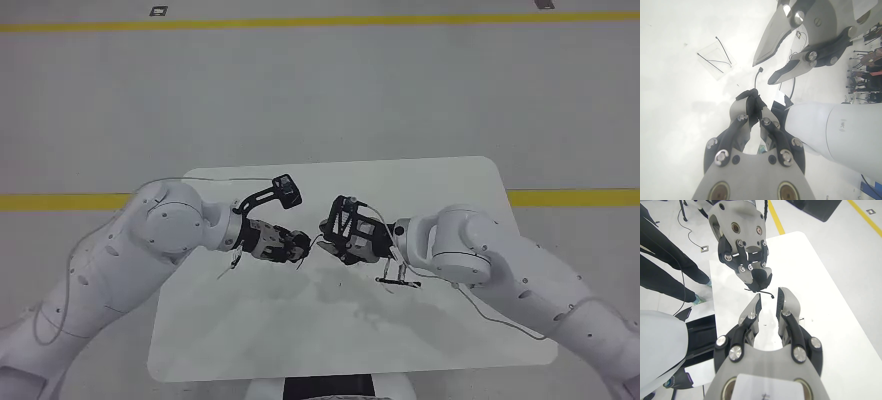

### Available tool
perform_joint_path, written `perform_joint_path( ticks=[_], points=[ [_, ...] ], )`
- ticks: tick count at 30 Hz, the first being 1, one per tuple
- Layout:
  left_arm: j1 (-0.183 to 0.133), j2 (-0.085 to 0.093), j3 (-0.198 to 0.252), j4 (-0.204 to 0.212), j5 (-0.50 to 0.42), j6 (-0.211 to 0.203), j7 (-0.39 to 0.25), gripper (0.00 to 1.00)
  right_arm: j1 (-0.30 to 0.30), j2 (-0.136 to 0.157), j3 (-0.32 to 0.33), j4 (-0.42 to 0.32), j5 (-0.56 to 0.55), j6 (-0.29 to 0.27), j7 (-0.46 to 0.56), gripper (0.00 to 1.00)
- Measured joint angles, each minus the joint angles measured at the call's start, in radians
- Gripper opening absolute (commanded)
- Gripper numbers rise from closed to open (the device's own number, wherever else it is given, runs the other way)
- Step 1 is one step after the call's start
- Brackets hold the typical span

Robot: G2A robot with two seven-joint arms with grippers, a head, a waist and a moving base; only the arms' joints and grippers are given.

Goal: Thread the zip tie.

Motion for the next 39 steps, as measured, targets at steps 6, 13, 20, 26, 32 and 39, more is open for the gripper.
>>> perform_joint_path(
  ticks=[6,13,20,26,32,39],
  points=[
    [-0.006,0.002,0.006,-0.002,-0.002,0.0,0.001,0.0,0.019,0.006,-0.02,0.001,0.005,0.0,-0.011,0.16],
    [-0.012,0.005,0.014,-0.002,-0.005,0.0,0.003,0.0,0.041,0.01,-0.044,0.007,0.009,0.0,-0.022,0.12],
    [-0.016,0.007,0.021,-0.001,-0.006,0.0,0.007,0.0,0.059,0.014,-0.063,0.013,0.01,0.0,-0.033,0.0],
    [-0.019,0.009,0.027,0.0,-0.007,0.0,0.011,0.0,0.069,0.019,-0.073,0.016,0.01,0.0,-0.037,0.0],
    [-0.024,0.011,0.031,0.002,-0.006,0.0,0.016,0.1,0.076,0.024,-0.079,0.019,0.007,0.0,-0.043,0.0],
    [-0.03,0.015,0.027,0.01,-0.013,0.0,0.023,1.0,0.072,0.032,-0.066,0.029,-0.007,0.0,-0.072,0.0]
  ],
)
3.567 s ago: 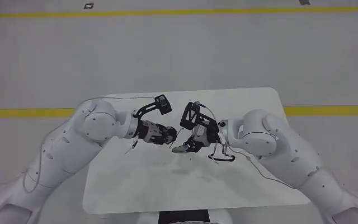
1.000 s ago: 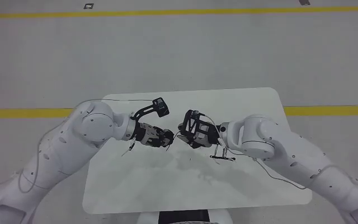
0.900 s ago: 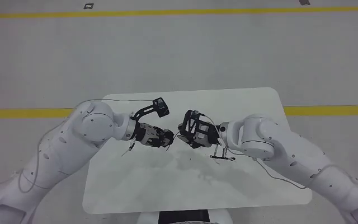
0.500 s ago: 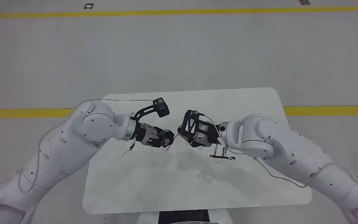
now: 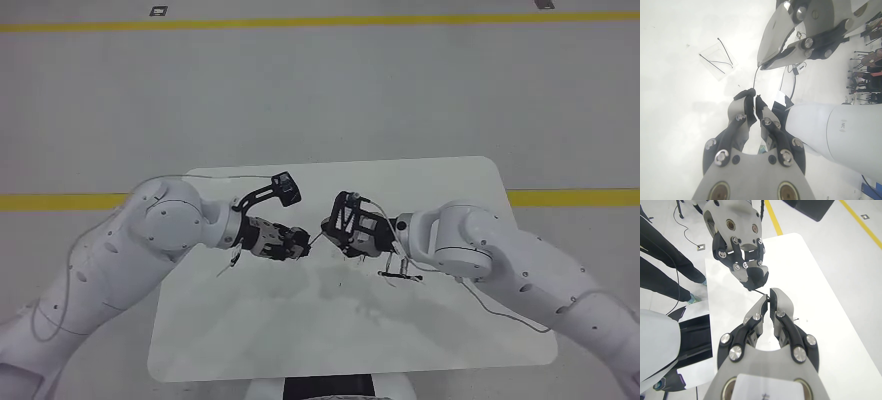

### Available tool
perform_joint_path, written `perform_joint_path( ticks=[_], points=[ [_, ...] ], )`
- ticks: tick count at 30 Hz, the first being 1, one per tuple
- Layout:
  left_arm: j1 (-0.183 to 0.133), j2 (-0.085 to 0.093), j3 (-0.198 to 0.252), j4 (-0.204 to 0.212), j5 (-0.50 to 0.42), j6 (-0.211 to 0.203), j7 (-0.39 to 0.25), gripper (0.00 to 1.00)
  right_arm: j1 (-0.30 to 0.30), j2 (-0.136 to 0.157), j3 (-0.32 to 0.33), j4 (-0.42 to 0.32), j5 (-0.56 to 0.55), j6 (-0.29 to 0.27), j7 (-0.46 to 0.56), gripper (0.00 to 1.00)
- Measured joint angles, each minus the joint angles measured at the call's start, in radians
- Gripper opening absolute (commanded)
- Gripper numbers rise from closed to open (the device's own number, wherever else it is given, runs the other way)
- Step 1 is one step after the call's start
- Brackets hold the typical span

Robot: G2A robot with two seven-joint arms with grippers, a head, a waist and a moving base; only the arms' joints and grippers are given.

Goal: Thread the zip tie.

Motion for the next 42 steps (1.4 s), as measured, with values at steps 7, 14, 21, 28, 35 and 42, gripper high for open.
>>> perform_joint_path(
  ticks=[7,14,21,28,35,42],
  points=[
    [0.001,0.006,-0.014,0.008,0.0,0.0,0.015,1.0,-0.012,0.012,0.022,-0.002,-0.032,0.0,-0.024,0.0],
    [0.025,0.026,-0.074,0.026,-0.015,0.0,0.04,1.0,-0.045,0.03,0.063,-0.013,-0.155,0.0,-0.096,0.0],
    [0.089,0.054,-0.155,0.009,-0.008,0.018,0.073,1.0,-0.067,0.044,0.098,-0.009,-0.298,0.0,-0.162,0.0],
    [0.092,0.055,-0.158,0.004,-0.004,0.025,0.079,1.0,-0.065,0.044,0.098,-0.007,-0.301,0.0,-0.165,0.0],
    [0.103,0.051,-0.155,0.013,-0.028,0.014,0.096,1.0,-0.077,0.046,0.104,0.001,-0.378,0.003,-0.184,0.0],
    [0.103,0.044,-0.178,0.088,-0.31,0.0,0.065,1.0,-0.139,0.059,0.148,0.031,-0.647,0.0,-0.418,0.0]
  ],
)
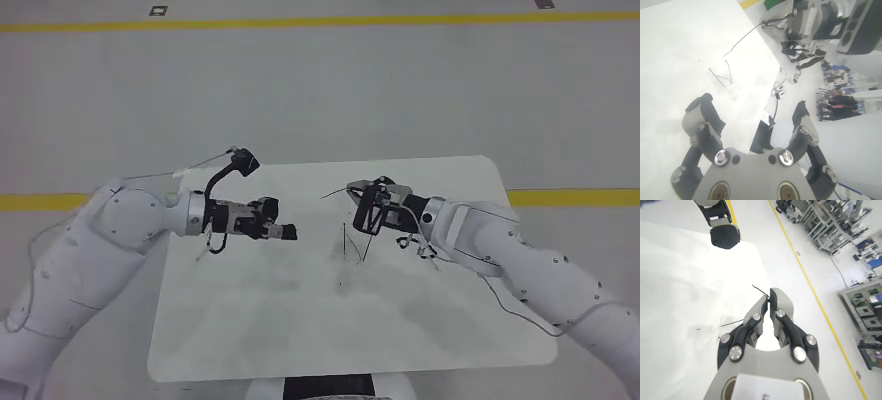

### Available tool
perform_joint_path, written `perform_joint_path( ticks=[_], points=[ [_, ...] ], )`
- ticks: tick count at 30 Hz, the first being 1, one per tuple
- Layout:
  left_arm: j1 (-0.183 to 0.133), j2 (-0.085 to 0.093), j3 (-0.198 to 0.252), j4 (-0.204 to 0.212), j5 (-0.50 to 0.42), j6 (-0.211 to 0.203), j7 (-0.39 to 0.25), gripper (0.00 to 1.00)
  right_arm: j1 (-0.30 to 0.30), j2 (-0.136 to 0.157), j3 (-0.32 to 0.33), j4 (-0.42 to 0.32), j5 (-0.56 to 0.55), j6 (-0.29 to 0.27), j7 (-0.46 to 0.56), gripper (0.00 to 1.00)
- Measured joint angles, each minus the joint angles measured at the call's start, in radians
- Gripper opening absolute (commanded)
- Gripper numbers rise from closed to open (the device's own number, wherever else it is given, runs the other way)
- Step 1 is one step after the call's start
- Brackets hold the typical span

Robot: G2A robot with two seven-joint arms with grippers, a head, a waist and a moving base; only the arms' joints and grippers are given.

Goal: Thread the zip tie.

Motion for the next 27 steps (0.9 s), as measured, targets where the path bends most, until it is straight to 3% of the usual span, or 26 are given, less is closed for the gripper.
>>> perform_joint_path(
  ticks=[7,13,18,27],
  points=[
    [0.007,-0.02,-0.042,0.064,-0.18,0.0,-0.044,1.0,-0.037,0.016,0.035,0.03,-0.187,0.0,-0.199,0.0],
    [0.021,-0.057,-0.062,0.159,-0.351,0.0,-0.107,1.0,-0.052,0.02,0.064,0.046,-0.304,0.009,-0.357,0.0],
    [0.005,-0.094,-0.033,0.253,-0.397,0.0,-0.112,1.0,-0.03,0.028,0.044,0.047,-0.3,0.041,-0.409,0.0],
    [0.006,-0.097,-0.03,0.254,-0.403,0.004,-0.11,1.0,-0.032,0.027,0.044,0.047,-0.299,0.047,-0.414,0.0]
  ],
)
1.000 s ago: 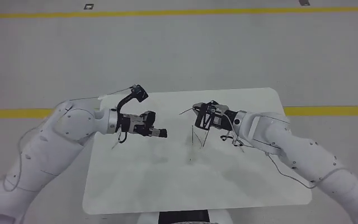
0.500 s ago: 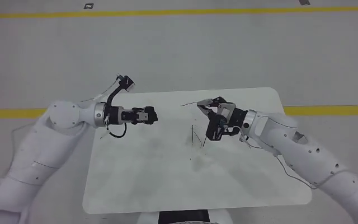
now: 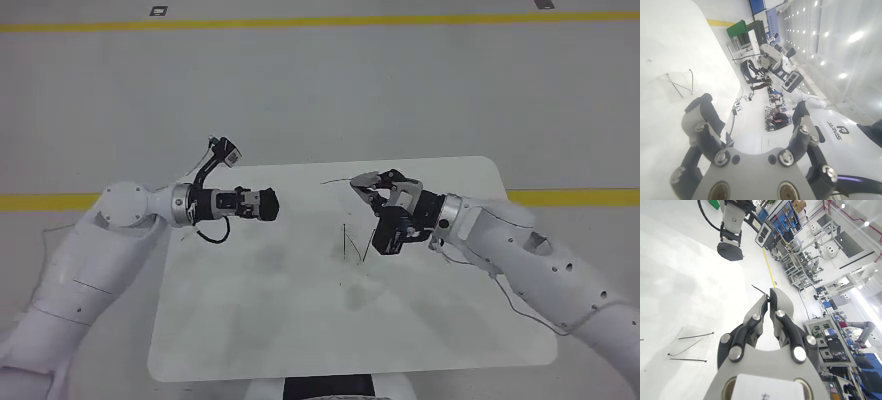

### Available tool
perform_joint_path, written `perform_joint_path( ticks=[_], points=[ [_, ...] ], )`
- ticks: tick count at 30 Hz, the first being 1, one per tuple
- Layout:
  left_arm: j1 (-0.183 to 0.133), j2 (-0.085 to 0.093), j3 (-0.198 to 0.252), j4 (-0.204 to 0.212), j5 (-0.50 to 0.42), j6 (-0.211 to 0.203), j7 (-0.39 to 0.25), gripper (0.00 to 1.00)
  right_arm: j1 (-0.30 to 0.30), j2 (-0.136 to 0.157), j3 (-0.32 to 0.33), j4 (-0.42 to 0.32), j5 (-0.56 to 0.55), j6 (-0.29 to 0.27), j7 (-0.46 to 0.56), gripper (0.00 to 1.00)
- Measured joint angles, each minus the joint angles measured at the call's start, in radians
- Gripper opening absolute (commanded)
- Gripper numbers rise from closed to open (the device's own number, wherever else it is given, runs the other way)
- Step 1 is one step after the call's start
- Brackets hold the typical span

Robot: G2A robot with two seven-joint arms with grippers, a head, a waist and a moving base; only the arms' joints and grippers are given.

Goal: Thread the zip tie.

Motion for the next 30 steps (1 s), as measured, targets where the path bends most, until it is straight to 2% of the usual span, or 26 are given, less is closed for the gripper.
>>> perform_joint_path(
  ticks=[2,4,6,9,11,14,16,18,25,28,30],
  points=[
    [0.017,-0.005,0.006,0.011,-0.054,0.02,0.012,1.0,-0.014,-0.003,0.001,0.006,0.0,0.021,-0.015,0.0],
    [0.027,-0.011,0.014,0.032,-0.115,0.021,0.022,1.0,-0.017,-0.003,-0.001,0.006,0.0,0.027,-0.024,0.0],
    [0.036,-0.024,0.029,0.055,-0.227,0.025,0.004,1.0,-0.018,-0.003,-0.008,0.001,-0.001,0.04,-0.052,0.0],
    [0.028,-0.043,0.054,0.107,-0.375,0.041,-0.037,1.0,0.003,0.002,-0.03,-0.004,-0.001,0.044,-0.09,0.0],
    [0.02,-0.055,0.07,0.137,-0.443,0.057,-0.061,1.0,0.024,0.007,-0.052,-0.007,-0.001,0.055,-0.124,0.0],
    [0.01,-0.078,0.097,0.176,-0.572,0.107,-0.101,1.0,0.072,0.018,-0.111,-0.003,-0.001,0.084,-0.184,0.0],
    [0.001,-0.089,0.114,0.191,-0.617,0.143,-0.127,1.0,0.097,0.022,-0.149,-0.001,-0.001,0.105,-0.2,0.0],
    [-0.007,-0.093,0.126,0.197,-0.616,0.161,-0.145,1.0,0.106,0.024,-0.166,0.0,-0.001,0.115,-0.206,0.0],
    [-0.003,-0.094,0.126,0.187,-0.615,0.166,-0.133,1.0,0.103,0.023,-0.162,-0.001,0.0,0.114,-0.204,0.0],
    [0.013,-0.101,0.126,0.144,-0.679,0.227,-0.134,1.0,0.099,0.019,-0.157,-0.017,0.0,0.109,-0.203,0.0],
    [0.018,-0.107,0.128,0.132,-0.725,0.265,-0.145,1.0,0.108,0.017,-0.16,-0.023,0.0,0.1,-0.206,0.0]
  ],
)
